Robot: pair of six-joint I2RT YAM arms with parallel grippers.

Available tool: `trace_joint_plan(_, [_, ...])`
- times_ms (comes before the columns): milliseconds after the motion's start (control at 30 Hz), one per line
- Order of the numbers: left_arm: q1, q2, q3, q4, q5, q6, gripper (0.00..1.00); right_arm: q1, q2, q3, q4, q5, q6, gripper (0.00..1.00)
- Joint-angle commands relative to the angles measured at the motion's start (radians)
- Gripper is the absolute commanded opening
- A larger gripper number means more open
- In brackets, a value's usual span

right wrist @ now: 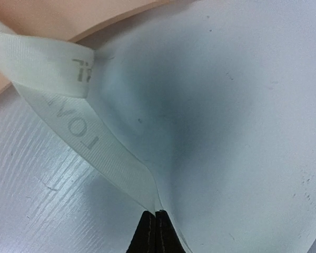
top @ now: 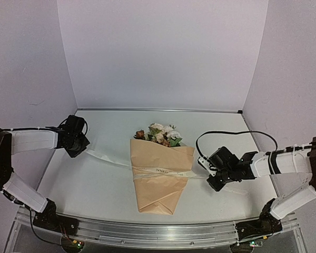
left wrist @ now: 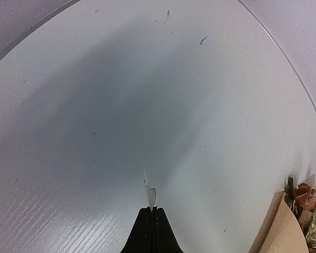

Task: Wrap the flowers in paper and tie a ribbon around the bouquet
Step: Tie the ribbon around the folded bouquet.

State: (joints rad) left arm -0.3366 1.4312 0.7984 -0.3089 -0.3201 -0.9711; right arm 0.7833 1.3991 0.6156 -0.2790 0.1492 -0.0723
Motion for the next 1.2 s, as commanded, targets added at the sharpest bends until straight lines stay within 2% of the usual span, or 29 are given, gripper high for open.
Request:
trace_joint_plan(0, [0.058, -0.043, -0.047, -0.034, -0.042, -0.076, 0.00, -0.030, -0.004, 0.118, -0.179, 0.060, 0.042, 0.00])
trace_joint_plan(300, [0.162, -0.073, -0.120, -0.037, -0.024, -0.100, 0.00, -0.068, 0.042, 0.264, -0.284, 0.063, 0.122, 0.00])
trace_joint_plan(500, [0.221, -0.048, -0.135, 0.013, 0.073, -0.101, 0.00, -0.067, 0.083, 0.402, -0.400, -0.133, 0.186, 0.00])
trace_joint_plan(633, [0.226, -0.044, -0.156, 0.072, 0.153, -0.113, 0.03, -0.054, 0.086, 0.446, -0.437, -0.189, 0.226, 0.00])
trace_joint_plan(733, [0.226, -0.052, -0.162, 0.080, 0.183, -0.139, 0.11, -0.039, 0.082, 0.450, -0.437, -0.189, 0.214, 0.00])
trace_joint_plan(767, [0.226, -0.063, -0.169, 0.087, 0.188, -0.151, 0.18, -0.035, 0.082, 0.451, -0.437, -0.190, 0.212, 0.00])
trace_joint_plan(900, [0.226, -0.104, -0.172, 0.083, 0.197, -0.157, 0.58, -0.027, 0.080, 0.455, -0.437, -0.198, 0.212, 0.00])
trace_joint_plan(1033, [0.202, -0.156, -0.174, 0.085, 0.261, -0.177, 0.70, -0.021, 0.073, 0.458, -0.439, -0.196, 0.212, 0.00])
trace_joint_plan(1167, [0.052, -0.215, -0.182, 0.045, 0.230, -0.321, 0.73, -0.019, 0.067, 0.455, -0.438, -0.192, 0.210, 0.00])
